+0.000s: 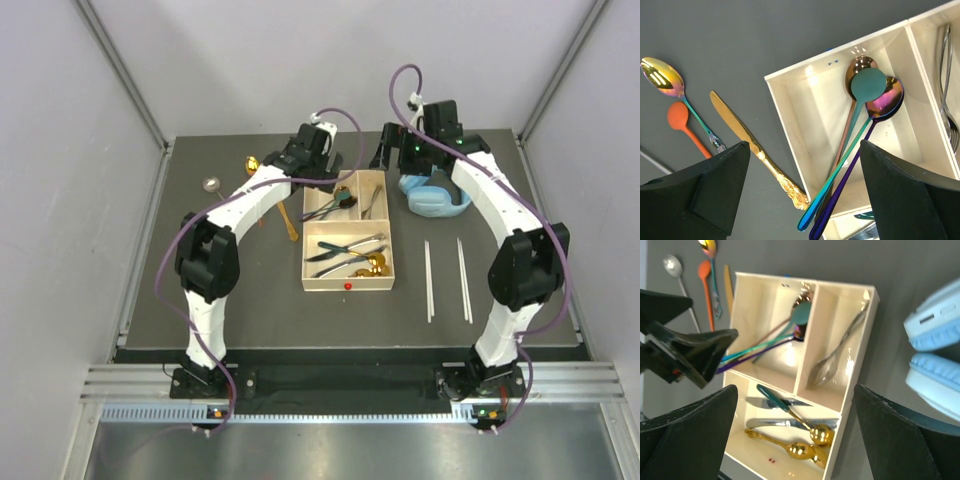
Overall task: Sort the eating utensils into containers
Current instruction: Adjust the item.
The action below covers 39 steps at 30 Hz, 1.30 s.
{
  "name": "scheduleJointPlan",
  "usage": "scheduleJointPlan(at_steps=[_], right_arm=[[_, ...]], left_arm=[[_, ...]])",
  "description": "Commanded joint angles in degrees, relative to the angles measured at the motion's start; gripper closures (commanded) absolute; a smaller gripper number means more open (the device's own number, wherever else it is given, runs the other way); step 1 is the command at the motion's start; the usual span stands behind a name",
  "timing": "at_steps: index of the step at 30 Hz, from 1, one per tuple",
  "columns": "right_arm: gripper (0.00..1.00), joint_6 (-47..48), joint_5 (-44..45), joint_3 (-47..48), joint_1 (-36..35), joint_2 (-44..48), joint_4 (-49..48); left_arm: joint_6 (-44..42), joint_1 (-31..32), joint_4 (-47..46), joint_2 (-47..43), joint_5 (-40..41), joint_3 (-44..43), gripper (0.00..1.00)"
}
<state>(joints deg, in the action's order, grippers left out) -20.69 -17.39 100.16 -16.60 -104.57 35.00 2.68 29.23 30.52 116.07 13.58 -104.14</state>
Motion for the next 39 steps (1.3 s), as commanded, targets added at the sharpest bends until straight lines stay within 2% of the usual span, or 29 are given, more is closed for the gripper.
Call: scheduleJointPlan(at_steps=[1, 5, 6, 10, 21, 31, 35, 36, 39], right_arm=[[0.00, 0.82, 2.71, -3.83, -0.01, 6.39, -0.37], [0.00, 0.82, 2.97, -5.23, 0.25, 7.10, -0.81], [0.00, 0.82, 2.71, -5.32, 0.25, 7.10, -0.81], [0.00, 0.47, 2.18, -5.76, 0.34, 6.93, -0.81], [0.00, -0.49, 2.18, -11.29, 1.66, 9.03, -1.87], [0.00, -1.99, 0.60, -14.90, 2.27, 9.56, -3.45], [0.00, -2.08, 0.25, -15.17, 2.36, 9.48, -3.80], [0.00, -2.25, 0.16, -15.17, 2.36, 9.39, -3.89], [0.00, -2.51, -0.45, -15.61, 2.62, 9.48, -4.24]], left_arm=[[-2.24, 0.56, -0.47, 0.65, -0.40, 1.03, 0.06], [-1.80, 1.35, -0.46, 0.82, 0.92, 1.83, 0.18], [-1.45, 1.35, -0.38, 1.00, 0.92, 1.75, 0.26], [-1.01, 1.62, 0.15, 1.88, 0.40, 2.01, 0.41], [0.66, 1.70, 0.50, 2.14, -5.23, 5.34, 0.39], [1.45, 2.23, 0.94, 0.47, -7.43, 6.84, 0.44], [1.37, 2.49, 0.85, 0.03, -6.64, 8.16, 0.57], [1.37, 2.58, 0.85, -0.14, -6.38, 8.77, 0.64], [1.37, 2.76, 0.85, 0.03, -4.89, 9.21, 0.70]])
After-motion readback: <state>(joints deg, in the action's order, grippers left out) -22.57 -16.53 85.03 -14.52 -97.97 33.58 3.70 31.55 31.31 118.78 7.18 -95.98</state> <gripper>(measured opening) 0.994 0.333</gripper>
